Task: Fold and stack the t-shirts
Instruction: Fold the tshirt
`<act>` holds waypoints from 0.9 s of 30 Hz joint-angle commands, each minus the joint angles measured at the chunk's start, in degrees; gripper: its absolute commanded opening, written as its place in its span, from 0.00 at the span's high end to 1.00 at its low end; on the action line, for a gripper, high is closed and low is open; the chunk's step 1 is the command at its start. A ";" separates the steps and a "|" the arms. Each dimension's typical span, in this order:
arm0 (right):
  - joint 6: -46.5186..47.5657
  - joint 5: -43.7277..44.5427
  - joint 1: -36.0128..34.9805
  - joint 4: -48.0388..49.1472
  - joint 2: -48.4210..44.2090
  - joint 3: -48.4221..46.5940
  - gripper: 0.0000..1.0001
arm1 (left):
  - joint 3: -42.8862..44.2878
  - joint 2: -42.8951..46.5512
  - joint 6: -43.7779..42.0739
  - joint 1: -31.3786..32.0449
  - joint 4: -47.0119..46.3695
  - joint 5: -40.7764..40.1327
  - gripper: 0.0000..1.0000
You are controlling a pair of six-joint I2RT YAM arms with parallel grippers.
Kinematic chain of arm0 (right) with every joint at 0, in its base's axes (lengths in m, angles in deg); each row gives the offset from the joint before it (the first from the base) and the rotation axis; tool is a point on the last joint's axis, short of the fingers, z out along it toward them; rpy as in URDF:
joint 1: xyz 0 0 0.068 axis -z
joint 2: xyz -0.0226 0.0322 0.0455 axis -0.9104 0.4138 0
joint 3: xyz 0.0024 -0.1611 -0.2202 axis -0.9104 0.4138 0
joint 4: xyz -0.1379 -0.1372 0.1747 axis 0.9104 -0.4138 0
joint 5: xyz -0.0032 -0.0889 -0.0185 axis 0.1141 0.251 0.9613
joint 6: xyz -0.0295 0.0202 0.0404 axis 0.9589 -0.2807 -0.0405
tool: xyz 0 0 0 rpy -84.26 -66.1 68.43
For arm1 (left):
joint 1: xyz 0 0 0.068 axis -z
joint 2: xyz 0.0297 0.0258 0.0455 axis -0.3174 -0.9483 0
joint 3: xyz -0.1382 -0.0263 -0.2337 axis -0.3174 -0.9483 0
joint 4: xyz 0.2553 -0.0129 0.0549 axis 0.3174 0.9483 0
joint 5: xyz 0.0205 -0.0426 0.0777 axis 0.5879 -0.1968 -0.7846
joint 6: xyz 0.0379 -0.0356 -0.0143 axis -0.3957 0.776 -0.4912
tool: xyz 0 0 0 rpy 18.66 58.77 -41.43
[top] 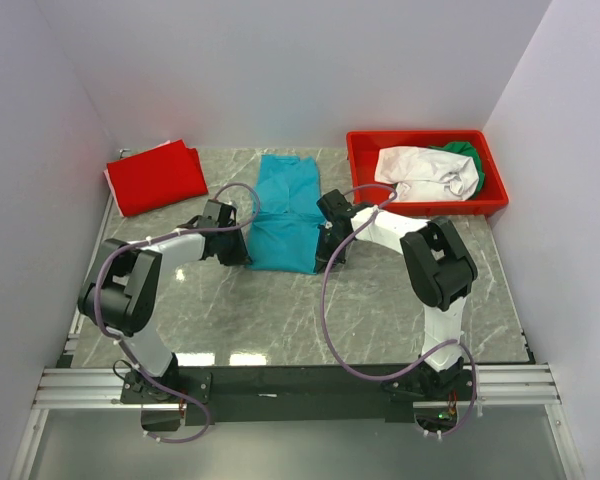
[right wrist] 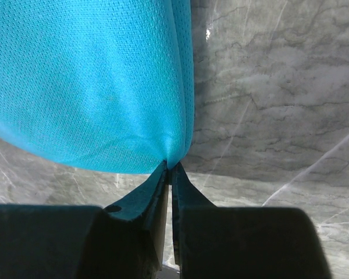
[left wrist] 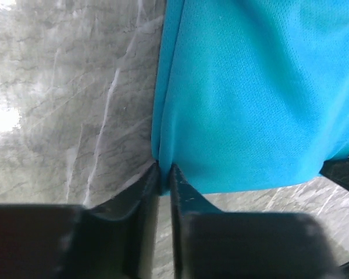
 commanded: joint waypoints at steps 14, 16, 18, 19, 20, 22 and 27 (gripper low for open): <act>2.37 2.67 -0.88 -1.55 -5.41 4.24 1.00 | -5.40 6.48 2.76 1.01 0.62 0.48 1.00; 2.28 2.75 -1.32 -1.29 -7.07 5.66 1.00 | -6.89 8.67 3.37 1.80 0.88 0.13 0.99; 2.10 3.02 -1.93 -0.93 -8.31 8.03 1.00 | -8.21 10.43 4.69 2.68 1.24 -1.01 1.00; 2.10 3.19 -2.28 -0.84 -9.71 8.82 1.00 | -9.78 12.44 5.31 3.21 1.06 -1.19 0.99; 1.76 3.45 -3.07 -0.76 -10.42 10.48 1.00 | -10.58 13.42 6.62 4.25 0.97 -1.54 0.99; 1.40 3.98 -3.95 -0.84 -13.13 12.16 1.00 | -12.78 16.57 8.20 6.45 1.32 -2.15 0.99; -0.53 5.57 -6.68 -1.46 -20.08 18.39 1.00 | -17.70 24.14 14.44 11.73 3.69 -5.93 0.99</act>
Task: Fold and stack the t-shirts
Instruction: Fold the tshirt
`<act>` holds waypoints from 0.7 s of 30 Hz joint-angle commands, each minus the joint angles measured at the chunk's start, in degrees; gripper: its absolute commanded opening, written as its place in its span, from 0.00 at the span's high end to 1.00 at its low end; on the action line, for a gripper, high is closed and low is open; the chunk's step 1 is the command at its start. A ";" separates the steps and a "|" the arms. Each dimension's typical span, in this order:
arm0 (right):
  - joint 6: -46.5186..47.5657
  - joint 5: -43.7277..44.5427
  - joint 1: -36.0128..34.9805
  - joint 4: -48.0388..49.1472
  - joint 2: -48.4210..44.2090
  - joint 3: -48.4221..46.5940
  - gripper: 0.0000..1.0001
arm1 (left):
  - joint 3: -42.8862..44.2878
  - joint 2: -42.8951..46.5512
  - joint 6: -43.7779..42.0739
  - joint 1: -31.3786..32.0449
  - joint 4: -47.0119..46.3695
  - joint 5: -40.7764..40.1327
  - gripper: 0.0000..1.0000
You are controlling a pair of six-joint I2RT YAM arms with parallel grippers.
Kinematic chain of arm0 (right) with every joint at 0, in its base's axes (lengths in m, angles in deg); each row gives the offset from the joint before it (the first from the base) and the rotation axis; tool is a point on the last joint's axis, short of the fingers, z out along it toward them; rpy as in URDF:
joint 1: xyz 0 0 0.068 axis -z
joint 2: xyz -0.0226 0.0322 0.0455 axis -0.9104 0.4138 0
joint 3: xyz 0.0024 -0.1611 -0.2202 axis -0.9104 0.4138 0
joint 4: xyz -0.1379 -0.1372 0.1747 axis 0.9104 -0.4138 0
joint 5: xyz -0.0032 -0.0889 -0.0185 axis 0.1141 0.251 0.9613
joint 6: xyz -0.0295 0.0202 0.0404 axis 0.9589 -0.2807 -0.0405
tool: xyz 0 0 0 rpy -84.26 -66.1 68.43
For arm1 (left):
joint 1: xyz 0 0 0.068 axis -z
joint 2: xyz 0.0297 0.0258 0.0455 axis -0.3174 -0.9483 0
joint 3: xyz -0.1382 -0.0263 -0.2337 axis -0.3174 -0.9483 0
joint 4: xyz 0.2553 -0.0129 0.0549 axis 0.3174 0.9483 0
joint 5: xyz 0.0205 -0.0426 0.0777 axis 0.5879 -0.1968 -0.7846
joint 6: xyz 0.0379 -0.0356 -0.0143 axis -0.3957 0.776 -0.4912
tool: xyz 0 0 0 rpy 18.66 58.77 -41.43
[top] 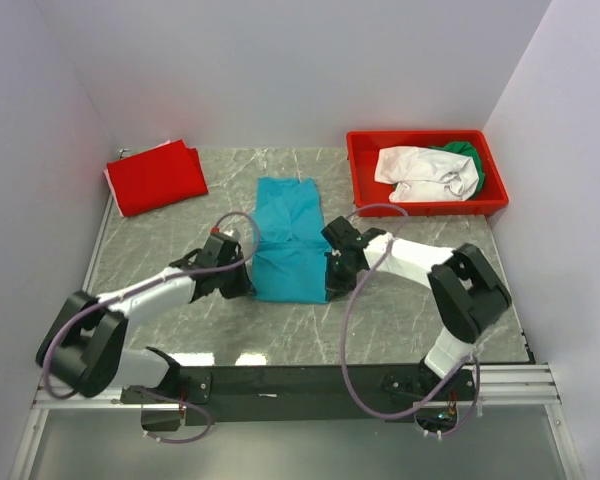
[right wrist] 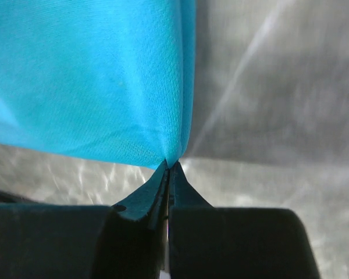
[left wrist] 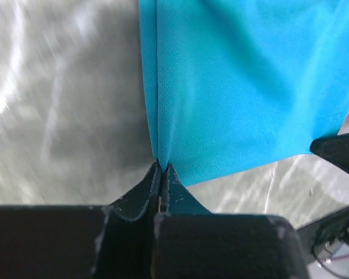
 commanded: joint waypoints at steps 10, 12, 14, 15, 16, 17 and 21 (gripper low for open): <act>-7.27 6.15 -7.76 -5.26 -21.70 8.65 1.00 | -7.09 27.26 17.11 14.47 12.55 -7.81 0.99; -8.41 6.77 -8.90 -6.92 -24.24 8.65 1.00 | -6.57 29.74 19.13 15.80 15.02 -10.01 0.99; -9.38 7.73 -10.22 -8.33 -25.66 8.47 1.00 | -5.95 32.38 20.71 17.56 16.51 -11.24 0.99; -9.64 8.17 -10.49 -8.95 -26.97 8.30 1.00 | -5.17 32.99 20.98 18.00 18.08 -11.51 0.99; -9.91 8.52 -11.27 -9.56 -27.68 7.95 1.00 | -4.81 33.87 21.25 19.14 18.62 -11.86 0.99; -10.35 9.22 -11.54 -10.70 -28.30 7.77 1.00 | -4.46 34.23 21.60 19.58 19.24 -12.12 0.99; -11.05 9.76 -12.77 -13.17 -31.46 6.89 1.00 | -1.74 35.28 21.95 21.52 22.57 -12.39 0.99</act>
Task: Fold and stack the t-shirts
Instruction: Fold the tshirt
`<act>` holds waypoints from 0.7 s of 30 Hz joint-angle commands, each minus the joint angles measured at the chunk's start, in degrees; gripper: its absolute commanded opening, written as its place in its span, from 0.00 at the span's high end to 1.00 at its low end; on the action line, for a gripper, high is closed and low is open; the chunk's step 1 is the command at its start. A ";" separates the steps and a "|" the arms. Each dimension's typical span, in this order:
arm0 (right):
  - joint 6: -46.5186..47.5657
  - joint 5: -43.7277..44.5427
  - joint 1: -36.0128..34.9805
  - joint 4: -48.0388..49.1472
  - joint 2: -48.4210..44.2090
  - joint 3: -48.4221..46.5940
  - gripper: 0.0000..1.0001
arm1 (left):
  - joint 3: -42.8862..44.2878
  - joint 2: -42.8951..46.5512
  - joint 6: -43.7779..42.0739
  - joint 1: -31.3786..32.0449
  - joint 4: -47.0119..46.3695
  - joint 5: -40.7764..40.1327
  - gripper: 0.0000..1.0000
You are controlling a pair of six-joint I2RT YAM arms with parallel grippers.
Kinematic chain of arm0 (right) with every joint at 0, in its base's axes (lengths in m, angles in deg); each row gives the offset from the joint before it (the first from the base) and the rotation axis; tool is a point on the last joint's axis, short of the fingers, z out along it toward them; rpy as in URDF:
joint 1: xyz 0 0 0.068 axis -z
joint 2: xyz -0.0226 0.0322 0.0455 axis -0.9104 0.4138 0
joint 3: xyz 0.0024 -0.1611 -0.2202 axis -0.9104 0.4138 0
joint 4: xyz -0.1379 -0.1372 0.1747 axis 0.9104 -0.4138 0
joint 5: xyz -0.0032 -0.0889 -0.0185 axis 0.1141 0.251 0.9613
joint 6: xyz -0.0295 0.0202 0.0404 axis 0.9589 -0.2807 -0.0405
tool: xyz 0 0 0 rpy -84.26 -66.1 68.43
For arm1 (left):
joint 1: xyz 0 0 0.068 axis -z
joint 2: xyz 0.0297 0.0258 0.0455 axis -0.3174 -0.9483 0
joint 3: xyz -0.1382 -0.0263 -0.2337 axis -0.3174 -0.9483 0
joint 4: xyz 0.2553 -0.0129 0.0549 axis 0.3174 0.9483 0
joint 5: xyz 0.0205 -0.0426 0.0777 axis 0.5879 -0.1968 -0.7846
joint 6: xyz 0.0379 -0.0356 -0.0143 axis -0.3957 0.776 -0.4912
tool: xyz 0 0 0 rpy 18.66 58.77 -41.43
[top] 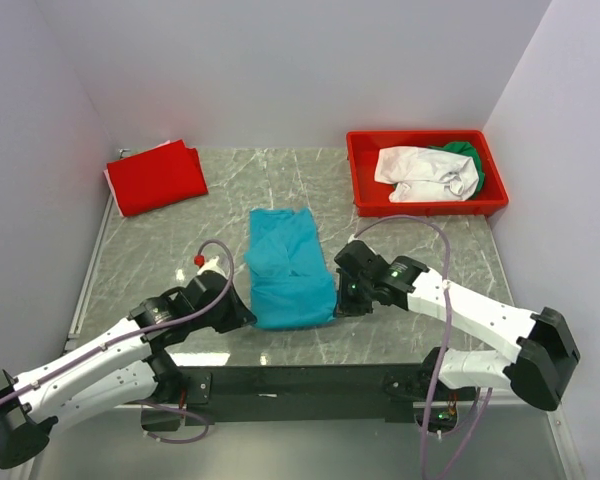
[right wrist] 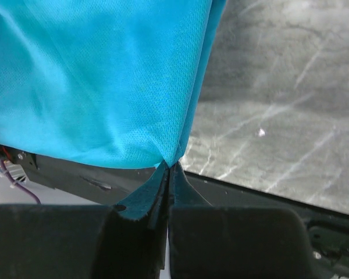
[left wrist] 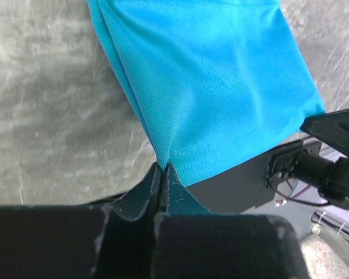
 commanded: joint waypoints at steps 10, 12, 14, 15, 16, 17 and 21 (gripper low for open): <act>-1.85 6.78 -2.11 -10.65 -4.94 -8.67 1.00 | 8.59 3.80 3.05 2.75 7.48 0.45 0.99; -1.68 7.57 -2.03 -12.14 -4.59 -10.26 1.00 | 9.37 3.80 3.66 3.01 7.56 0.37 0.99; -1.85 9.59 -2.03 -13.63 -4.42 -12.90 1.00 | 10.25 3.72 3.75 3.10 8.00 -1.03 0.99; -1.77 10.47 -2.03 -13.99 -4.33 -13.69 1.00 | 11.13 3.72 3.84 3.02 8.35 -1.65 0.99; -1.68 11.52 -1.94 -14.25 -4.15 -15.09 1.00 | 11.48 3.63 4.02 3.10 8.44 -2.78 0.99; -1.59 12.31 -1.94 -14.34 -3.89 -15.62 1.00 | 11.92 3.71 4.19 3.02 8.36 -3.32 0.99; -1.41 15.57 -1.67 -14.96 -1.09 -18.87 1.00 | 12.98 2.49 5.16 3.02 8.36 -6.39 0.99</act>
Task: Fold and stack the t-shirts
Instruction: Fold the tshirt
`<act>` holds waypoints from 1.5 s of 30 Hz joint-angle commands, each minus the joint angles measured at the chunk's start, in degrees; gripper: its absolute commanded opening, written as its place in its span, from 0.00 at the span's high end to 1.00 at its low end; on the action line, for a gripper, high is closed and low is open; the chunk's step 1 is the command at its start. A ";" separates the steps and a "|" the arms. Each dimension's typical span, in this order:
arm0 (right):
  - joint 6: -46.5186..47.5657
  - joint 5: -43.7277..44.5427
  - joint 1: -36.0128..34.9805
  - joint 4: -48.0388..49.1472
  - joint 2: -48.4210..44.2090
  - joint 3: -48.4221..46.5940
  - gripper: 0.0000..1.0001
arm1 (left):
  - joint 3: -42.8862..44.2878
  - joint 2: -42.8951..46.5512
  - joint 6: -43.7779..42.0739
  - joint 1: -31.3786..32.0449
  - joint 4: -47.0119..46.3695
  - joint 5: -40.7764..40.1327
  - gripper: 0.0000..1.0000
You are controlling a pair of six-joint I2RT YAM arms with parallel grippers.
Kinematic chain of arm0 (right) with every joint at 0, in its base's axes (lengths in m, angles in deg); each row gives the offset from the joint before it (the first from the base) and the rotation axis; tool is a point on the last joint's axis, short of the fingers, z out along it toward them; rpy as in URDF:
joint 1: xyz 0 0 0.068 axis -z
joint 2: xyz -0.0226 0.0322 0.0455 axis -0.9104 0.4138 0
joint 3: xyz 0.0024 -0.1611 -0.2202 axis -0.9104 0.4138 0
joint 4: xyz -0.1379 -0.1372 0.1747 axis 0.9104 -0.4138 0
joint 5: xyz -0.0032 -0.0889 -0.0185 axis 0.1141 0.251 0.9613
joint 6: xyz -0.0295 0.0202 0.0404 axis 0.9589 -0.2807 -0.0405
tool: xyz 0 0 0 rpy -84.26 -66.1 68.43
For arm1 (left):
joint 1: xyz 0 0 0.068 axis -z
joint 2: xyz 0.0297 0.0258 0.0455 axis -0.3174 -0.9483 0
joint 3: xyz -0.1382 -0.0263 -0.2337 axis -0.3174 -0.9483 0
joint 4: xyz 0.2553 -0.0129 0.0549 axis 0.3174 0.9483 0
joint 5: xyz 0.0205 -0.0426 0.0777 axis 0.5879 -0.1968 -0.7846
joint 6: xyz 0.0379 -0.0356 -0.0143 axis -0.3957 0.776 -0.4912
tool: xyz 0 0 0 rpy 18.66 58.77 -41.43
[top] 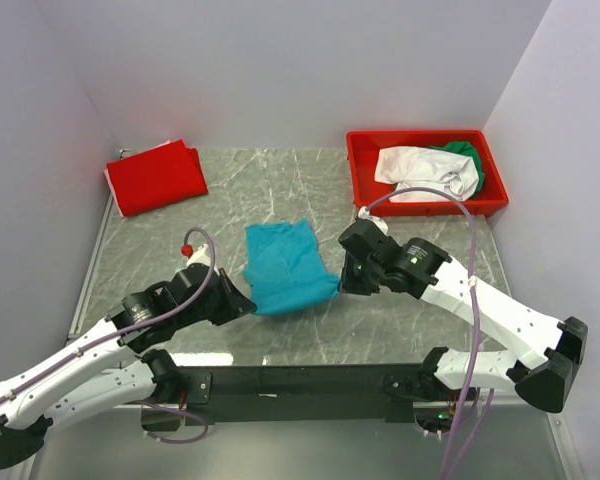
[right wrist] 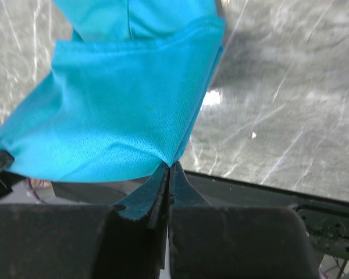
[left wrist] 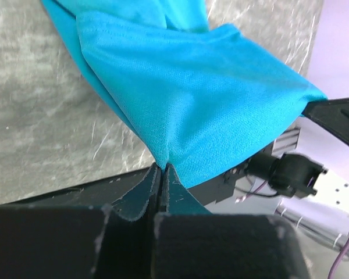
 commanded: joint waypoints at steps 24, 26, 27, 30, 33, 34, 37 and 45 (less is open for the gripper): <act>12.05 1.50 13.43 5.23 22.68 -18.42 1.00 | 2.97 -15.51 -10.63 -19.70 -12.01 6.26 1.00; 12.58 1.50 13.87 5.41 24.87 -19.75 1.00 | 3.15 -17.26 -11.86 -20.76 -12.62 6.88 1.00; 12.92 1.50 14.22 5.41 25.67 -21.15 1.00 | 3.32 -17.88 -12.22 -21.81 -12.98 7.05 1.00; 13.54 1.41 14.84 5.41 28.39 -23.61 1.00 | 4.20 -20.25 -13.89 -24.27 -14.47 8.37 1.00; 14.07 1.32 15.63 5.41 30.76 -25.98 1.00 | 5.43 -22.80 -15.47 -26.47 -16.32 9.51 1.00; 14.07 1.23 15.89 5.50 31.29 -26.52 1.00 | 6.30 -23.51 -16.17 -27.00 -16.67 10.30 1.00; 14.60 1.15 16.77 5.50 33.40 -28.36 1.00 | 8.15 -26.58 -17.75 -28.85 -17.81 11.88 0.99; 16.00 0.09 19.14 5.50 39.47 -33.54 1.00 | 12.02 -34.58 -21.09 -33.85 -20.62 14.61 1.00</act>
